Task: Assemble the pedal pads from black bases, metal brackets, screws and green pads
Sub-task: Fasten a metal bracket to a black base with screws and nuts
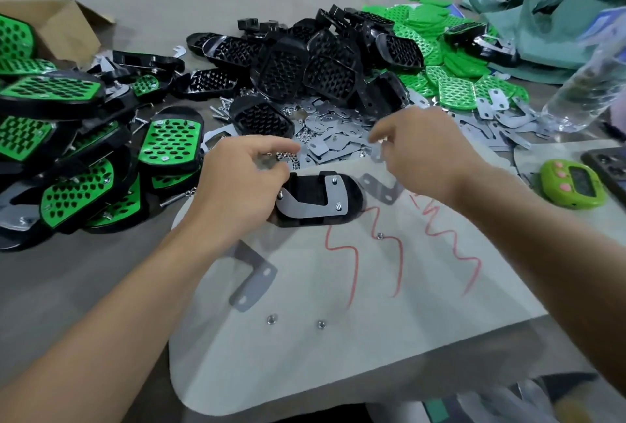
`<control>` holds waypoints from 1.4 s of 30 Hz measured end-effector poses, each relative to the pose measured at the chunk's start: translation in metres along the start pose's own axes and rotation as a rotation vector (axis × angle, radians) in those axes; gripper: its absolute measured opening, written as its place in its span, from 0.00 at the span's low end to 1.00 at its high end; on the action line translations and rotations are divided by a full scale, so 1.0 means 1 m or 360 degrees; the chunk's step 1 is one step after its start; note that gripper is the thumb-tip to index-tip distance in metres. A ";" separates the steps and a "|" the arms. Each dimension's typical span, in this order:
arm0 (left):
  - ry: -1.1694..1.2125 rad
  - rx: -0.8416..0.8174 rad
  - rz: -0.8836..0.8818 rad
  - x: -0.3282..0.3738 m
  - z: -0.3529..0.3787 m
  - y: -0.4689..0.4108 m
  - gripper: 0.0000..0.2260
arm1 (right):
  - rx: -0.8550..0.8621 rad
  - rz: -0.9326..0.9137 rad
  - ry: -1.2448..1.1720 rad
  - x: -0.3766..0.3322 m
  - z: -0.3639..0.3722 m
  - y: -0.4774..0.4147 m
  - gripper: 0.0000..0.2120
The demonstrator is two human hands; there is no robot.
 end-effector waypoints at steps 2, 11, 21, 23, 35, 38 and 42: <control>0.0015 0.0005 -0.0044 0.002 0.002 -0.003 0.16 | -0.0074 0.0041 0.0009 -0.011 0.006 -0.018 0.11; 0.0102 0.0023 -0.0092 -0.001 0.002 -0.002 0.15 | 0.0058 0.0095 -0.0122 -0.026 0.007 -0.039 0.13; 0.1173 -0.0143 -0.0620 0.009 0.019 -0.003 0.13 | -0.0167 -0.0024 -0.2467 -0.061 -0.010 -0.007 0.13; 0.1275 -0.0407 -0.0743 0.014 0.024 0.001 0.13 | -0.0276 -0.0207 -0.2554 -0.068 -0.013 -0.001 0.12; 0.0770 0.0154 -0.0639 0.002 -0.009 0.008 0.05 | -0.0348 0.0378 -0.2144 -0.044 0.023 0.026 0.08; 0.0642 0.0031 -0.0598 0.002 -0.005 0.007 0.09 | -0.0131 0.0376 -0.1872 -0.040 0.018 0.022 0.08; 0.0595 0.0039 -0.0506 -0.004 -0.009 0.003 0.11 | -0.0121 0.0371 -0.1749 -0.037 0.018 0.016 0.08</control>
Point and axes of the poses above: each hand's wrist, its own y-axis away from the middle knuckle, its own z-axis out of the palm, x = y × z, the point moved 6 cm from there along -y, towards the middle knuckle, and after that the axes turned 11 degrees about y, right-handed, at the moved point
